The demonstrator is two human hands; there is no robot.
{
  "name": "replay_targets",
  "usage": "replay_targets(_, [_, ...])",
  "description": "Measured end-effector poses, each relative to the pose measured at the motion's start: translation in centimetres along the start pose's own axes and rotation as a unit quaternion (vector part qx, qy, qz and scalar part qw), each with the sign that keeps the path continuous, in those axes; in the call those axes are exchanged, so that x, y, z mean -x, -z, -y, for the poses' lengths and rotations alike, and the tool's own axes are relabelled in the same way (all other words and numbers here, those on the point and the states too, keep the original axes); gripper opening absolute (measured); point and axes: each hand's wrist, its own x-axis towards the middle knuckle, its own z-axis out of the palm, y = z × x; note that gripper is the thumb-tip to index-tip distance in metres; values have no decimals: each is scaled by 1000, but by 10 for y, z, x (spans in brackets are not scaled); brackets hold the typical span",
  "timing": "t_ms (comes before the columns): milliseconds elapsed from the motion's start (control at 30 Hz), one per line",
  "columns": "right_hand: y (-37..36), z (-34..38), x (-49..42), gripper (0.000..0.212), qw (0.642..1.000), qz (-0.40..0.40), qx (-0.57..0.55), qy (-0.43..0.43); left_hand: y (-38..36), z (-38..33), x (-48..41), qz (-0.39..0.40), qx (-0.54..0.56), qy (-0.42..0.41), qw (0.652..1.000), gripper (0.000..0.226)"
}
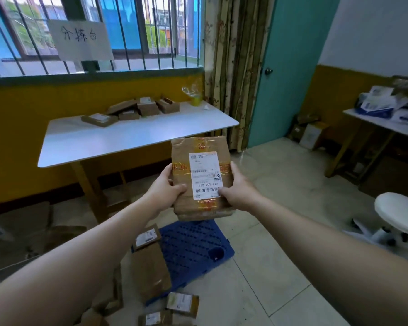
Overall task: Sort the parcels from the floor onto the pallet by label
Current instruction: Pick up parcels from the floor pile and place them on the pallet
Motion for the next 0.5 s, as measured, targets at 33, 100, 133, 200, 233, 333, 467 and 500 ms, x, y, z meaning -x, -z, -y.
replay_targets(33, [4,-1,-12,90,1000,0,1,-4,-3,-2,-13,6,4,0,1000,73])
replay_targets(100, [9,-5,-35,91,1000,1,8,-11,-10,-3,-39,18,5,4,1000,71])
replay_targets(133, [9,-9,-46,92,1000,2,10,-15,-13,-2,-51,24,2,8,1000,70])
replay_targets(200, [6,-18,-71,92,1000,3,17,-19,-17,2,-74,27,-6,21,999,71])
replay_targets(233, [2,-23,-83,92,1000,6,21,-21,-18,6,-85,25,-11,29,999,72])
replay_targets(333, [-18,-38,-127,90,998,39,31,-30,-18,22,-119,18,-23,62,998,75])
replay_targets(467, [-52,-61,-205,85,995,87,58,-3,-17,55,-173,-10,-33,105,994,85])
replay_targets(500, [-63,-68,-227,85,993,104,59,1,-18,65,-186,-23,-40,117,992,87])
